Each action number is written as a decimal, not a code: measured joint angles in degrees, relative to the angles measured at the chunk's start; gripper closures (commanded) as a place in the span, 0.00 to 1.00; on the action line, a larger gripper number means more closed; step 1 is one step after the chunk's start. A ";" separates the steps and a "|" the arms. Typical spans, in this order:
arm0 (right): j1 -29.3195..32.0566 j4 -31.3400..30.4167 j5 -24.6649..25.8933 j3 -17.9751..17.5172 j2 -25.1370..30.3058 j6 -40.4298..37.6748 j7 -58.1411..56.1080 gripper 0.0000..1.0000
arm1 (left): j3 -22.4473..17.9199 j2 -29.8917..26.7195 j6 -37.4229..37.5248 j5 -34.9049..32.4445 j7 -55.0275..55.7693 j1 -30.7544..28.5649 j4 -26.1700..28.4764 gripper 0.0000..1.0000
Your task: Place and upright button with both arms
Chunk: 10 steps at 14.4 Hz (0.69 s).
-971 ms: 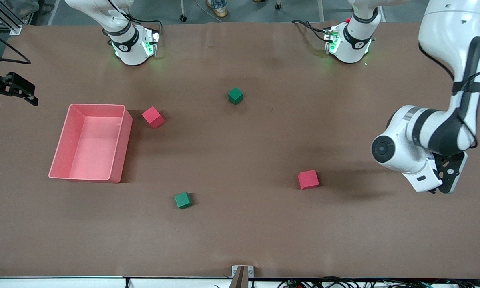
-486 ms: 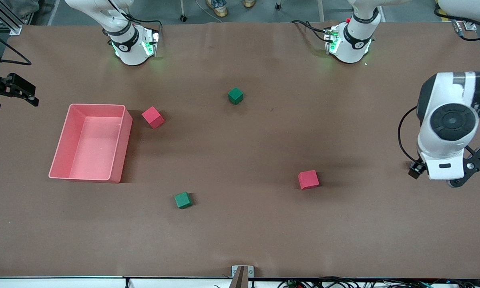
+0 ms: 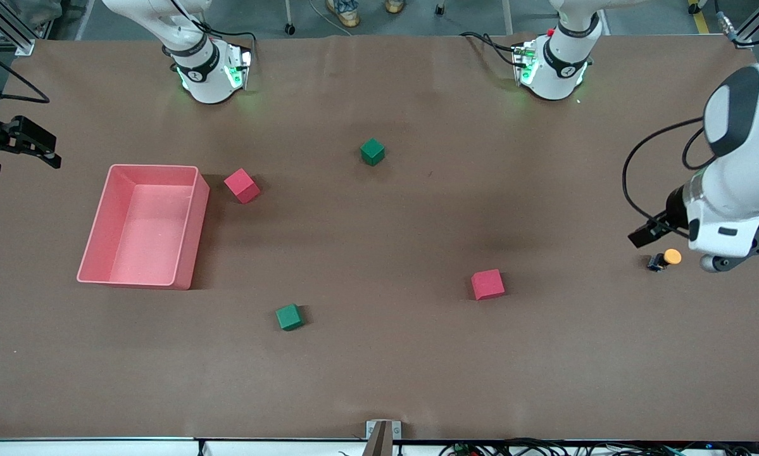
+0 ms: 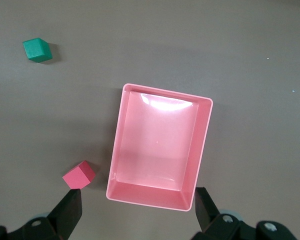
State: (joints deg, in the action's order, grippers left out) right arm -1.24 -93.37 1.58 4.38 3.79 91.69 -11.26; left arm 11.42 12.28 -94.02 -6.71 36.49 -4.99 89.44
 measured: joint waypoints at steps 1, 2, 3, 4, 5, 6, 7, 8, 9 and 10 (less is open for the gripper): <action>0.00 0.00 0.00 0.00 0.00 0.00 0.00 0.00 | 0.03 -0.75 1.54 1.72 -2.01 0.01 -0.70 0.00; 0.00 0.00 0.00 0.00 0.00 0.00 0.00 0.00 | 0.07 -1.38 2.24 3.24 -3.41 0.01 -1.28 0.00; 0.00 0.00 0.00 0.00 0.00 0.00 0.00 0.00 | 0.14 -1.90 2.61 4.53 -4.12 0.02 -1.79 0.00; 0.00 0.00 0.00 0.00 0.00 0.00 0.00 0.00 | 0.28 -2.19 3.20 5.24 -4.66 0.02 -2.34 0.00; 0.00 0.00 0.00 0.00 0.00 0.00 0.00 0.00 | 0.46 -2.31 4.14 5.60 -5.41 0.03 -2.98 0.00; 0.00 0.00 0.00 0.00 0.00 0.00 0.00 0.00 | 0.61 -2.32 5.18 5.77 -6.78 0.05 -3.86 0.00; 0.00 0.00 0.00 -0.01 -0.01 0.00 0.00 0.00 | 0.75 -2.32 6.44 5.84 -8.98 0.07 -4.70 0.00; 0.00 0.00 0.00 -0.01 -0.02 0.00 0.00 0.00 | 0.88 -2.33 7.83 5.87 -11.82 0.09 -5.49 0.00; 0.00 0.00 0.00 -0.01 -0.05 0.00 0.00 0.00 | 0.94 -2.43 9.01 6.13 -15.37 0.11 -6.05 0.00; 0.00 0.00 0.00 -0.01 -0.07 -0.01 0.00 0.00 | 0.91 -2.74 9.74 6.96 -19.07 0.10 -6.54 0.00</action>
State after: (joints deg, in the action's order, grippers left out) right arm -1.25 -93.37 1.58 4.37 3.71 91.67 -11.27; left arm 12.33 9.54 -84.28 0.25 17.42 -4.89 82.90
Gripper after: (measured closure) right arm 0.000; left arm 0.000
